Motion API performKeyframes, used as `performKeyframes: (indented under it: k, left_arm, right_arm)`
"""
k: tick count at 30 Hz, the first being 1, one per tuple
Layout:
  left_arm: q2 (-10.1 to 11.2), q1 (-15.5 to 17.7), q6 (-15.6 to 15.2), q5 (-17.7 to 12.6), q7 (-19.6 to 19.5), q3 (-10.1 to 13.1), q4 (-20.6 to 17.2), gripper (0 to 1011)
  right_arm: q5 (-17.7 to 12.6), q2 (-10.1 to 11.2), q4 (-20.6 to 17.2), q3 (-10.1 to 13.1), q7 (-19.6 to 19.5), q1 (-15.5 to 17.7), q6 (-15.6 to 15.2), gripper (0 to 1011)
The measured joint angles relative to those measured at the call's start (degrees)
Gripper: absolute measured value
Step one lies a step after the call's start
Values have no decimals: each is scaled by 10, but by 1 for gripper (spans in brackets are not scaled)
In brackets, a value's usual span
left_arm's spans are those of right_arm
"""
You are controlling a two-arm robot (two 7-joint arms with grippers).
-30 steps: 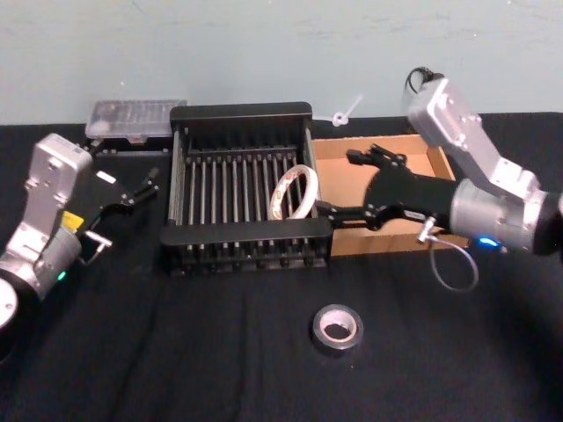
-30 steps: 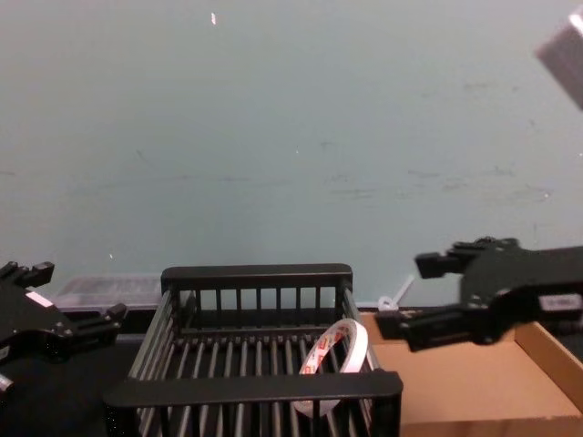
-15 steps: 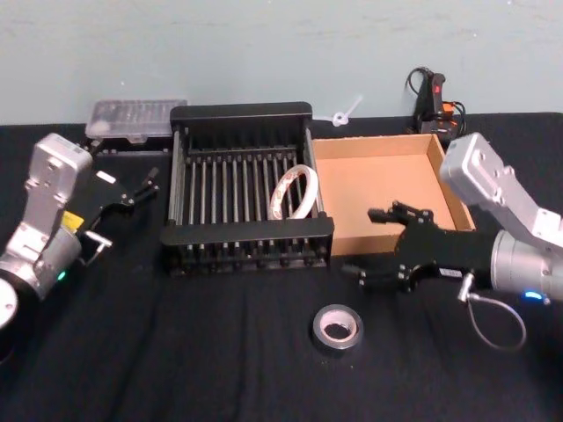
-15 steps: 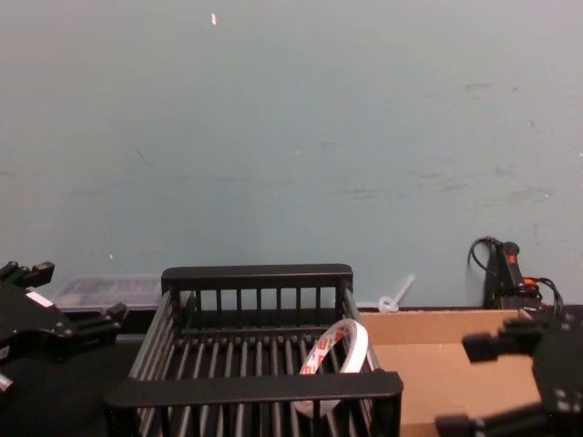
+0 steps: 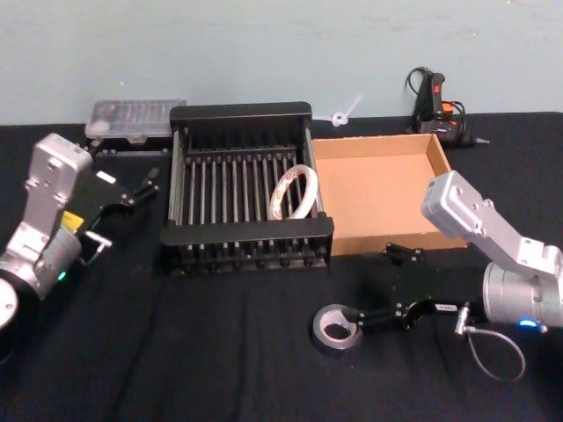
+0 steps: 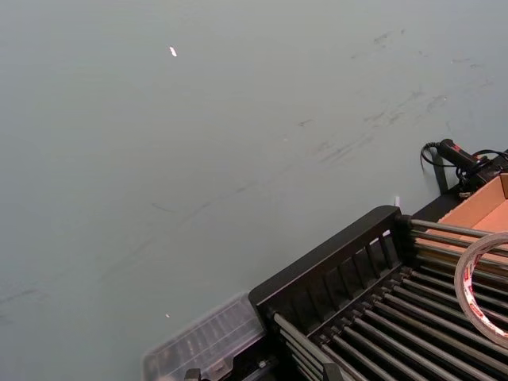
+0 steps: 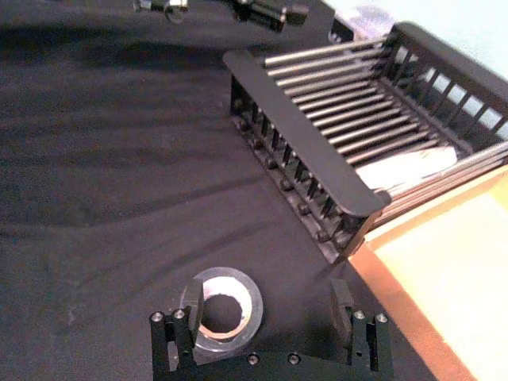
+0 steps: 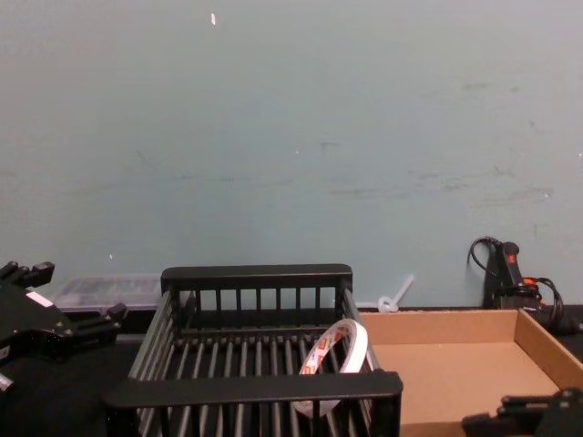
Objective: Pick up the white tape and place it into the black box , Pick up the silver tape and place it into the brown box.
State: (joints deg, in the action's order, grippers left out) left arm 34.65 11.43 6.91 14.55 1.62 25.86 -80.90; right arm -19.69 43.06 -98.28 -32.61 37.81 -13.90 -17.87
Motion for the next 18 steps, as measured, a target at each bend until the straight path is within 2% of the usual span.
performKeyframes:
  k: [9,18]
  left_arm:
    - [0,0,0,0,0,0,0,1001]
    - [0,0,0,0,0,0,0,1001]
  right_arm:
    - [10,-12,22,-26,4,-21,-30,1002]
    - [17,-23,39,-40,2,-34,-52,1002]
